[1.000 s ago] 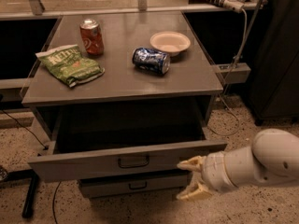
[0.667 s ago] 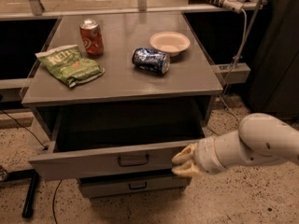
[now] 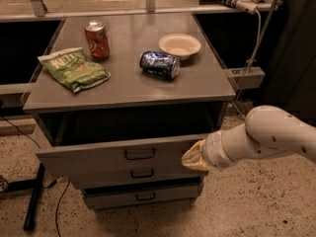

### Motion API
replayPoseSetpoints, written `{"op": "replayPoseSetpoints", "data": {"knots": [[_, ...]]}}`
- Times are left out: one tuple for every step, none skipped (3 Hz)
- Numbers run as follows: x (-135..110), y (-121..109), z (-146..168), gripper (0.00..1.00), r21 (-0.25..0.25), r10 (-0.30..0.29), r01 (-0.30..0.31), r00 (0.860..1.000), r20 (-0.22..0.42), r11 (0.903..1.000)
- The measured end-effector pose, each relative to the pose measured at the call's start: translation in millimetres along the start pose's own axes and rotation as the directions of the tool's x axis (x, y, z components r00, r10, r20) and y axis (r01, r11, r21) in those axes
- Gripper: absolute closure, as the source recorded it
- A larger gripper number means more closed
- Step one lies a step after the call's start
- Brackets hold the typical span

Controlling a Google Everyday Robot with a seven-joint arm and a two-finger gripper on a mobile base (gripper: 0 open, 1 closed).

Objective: Close top drawer

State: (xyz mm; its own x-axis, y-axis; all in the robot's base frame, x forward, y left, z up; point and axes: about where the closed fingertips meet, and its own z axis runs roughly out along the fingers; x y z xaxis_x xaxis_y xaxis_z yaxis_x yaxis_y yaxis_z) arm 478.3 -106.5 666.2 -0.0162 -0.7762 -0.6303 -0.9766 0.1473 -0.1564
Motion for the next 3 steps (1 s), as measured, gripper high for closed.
{"op": "replayPoseSetpoints", "data": {"knots": [[0.0, 0.0, 0.0, 0.82, 0.0, 0.0, 0.0, 1.0, 0.0, 1.0], [0.0, 0.0, 0.0, 0.58, 0.0, 0.0, 0.0, 1.0, 0.0, 1.0], [-0.1, 0.0, 0.0, 0.35, 0.0, 0.0, 0.0, 1.0, 0.0, 1.0]]}}
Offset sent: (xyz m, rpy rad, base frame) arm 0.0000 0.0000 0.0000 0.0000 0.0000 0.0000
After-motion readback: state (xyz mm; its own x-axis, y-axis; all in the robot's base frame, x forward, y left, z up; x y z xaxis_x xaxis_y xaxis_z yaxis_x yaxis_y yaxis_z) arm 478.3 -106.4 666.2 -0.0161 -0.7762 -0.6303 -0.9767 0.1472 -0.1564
